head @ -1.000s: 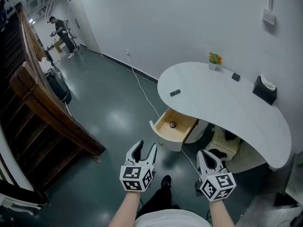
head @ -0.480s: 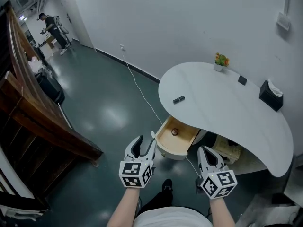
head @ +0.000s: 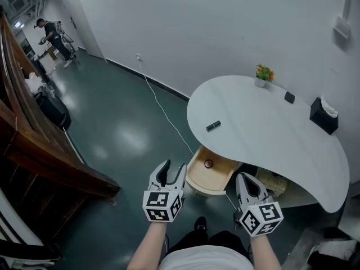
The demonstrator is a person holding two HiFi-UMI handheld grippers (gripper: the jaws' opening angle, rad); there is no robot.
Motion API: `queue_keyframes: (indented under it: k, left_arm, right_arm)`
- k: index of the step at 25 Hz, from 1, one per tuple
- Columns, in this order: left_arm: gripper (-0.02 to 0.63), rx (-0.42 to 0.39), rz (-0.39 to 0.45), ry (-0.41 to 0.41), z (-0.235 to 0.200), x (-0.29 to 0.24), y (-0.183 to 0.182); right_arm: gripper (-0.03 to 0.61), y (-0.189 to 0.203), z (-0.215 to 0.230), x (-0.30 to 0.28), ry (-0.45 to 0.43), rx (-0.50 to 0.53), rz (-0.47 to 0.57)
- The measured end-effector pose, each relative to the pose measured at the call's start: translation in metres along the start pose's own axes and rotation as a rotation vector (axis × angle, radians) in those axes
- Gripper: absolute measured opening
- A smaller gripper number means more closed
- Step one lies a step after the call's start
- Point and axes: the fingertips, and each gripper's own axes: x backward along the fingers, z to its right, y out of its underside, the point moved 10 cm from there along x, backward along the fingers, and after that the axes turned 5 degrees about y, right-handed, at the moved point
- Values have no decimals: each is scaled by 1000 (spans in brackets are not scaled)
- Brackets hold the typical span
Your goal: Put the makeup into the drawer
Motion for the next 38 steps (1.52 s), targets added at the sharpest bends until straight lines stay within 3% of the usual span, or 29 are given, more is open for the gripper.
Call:
queue_keyframes:
  k: [21, 38]
  left_arm:
    - [199, -95, -76, 51, -3, -77, -14]
    - [201, -136, -172, 101, 0, -174, -19]
  right_arm:
    - [2, -21, 34, -48, 12, -20, 15]
    - [2, -36, 87, -90, 37, -63, -8]
